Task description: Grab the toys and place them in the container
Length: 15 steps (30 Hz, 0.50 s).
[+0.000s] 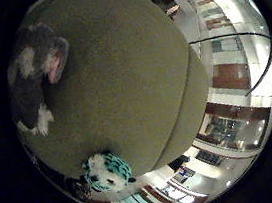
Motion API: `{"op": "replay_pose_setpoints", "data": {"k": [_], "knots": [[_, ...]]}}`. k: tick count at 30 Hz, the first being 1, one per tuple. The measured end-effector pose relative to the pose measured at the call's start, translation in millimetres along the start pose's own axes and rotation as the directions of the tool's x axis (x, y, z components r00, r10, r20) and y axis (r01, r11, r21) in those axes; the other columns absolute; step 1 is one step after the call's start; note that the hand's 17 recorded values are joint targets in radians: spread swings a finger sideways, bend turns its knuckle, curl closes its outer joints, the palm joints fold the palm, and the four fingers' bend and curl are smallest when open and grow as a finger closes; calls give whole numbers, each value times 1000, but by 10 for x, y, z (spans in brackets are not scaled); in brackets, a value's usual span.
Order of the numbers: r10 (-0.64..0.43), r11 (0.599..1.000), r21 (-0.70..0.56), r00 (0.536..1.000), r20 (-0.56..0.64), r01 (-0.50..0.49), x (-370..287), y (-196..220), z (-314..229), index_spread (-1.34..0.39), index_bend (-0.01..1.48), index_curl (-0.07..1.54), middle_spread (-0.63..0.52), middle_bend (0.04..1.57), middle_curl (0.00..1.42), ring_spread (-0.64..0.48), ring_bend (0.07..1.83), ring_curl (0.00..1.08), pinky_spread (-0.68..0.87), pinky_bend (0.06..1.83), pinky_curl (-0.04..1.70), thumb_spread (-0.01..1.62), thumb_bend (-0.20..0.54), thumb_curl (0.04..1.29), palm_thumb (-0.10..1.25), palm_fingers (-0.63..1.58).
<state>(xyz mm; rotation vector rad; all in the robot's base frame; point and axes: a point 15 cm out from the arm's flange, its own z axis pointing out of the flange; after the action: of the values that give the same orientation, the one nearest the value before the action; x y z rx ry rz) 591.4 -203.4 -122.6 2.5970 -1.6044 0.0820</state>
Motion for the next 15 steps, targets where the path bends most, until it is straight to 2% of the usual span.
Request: {"op": "replay_pose_setpoints", "data": {"k": [7,11,14,15], "knots": [[-16,999,-43,1000,1,16,-132,75,219,-322,166,286,18,238,337,146,294,261,277,513,88,998,-27,289,456,164],[-28,998,-48,1000,1,28,-168,62,237,-331,192,298,-55,286,345,53,368,263,229,520,61,993,-26,291,464,415],[-32,998,-56,999,5,32,-186,75,242,-374,197,318,-167,415,390,-102,541,296,70,559,2,1002,-16,300,512,799],[-33,998,-61,999,8,33,-192,88,245,-382,204,325,-183,432,399,-123,552,299,39,567,-8,1007,-15,304,524,832]]}}
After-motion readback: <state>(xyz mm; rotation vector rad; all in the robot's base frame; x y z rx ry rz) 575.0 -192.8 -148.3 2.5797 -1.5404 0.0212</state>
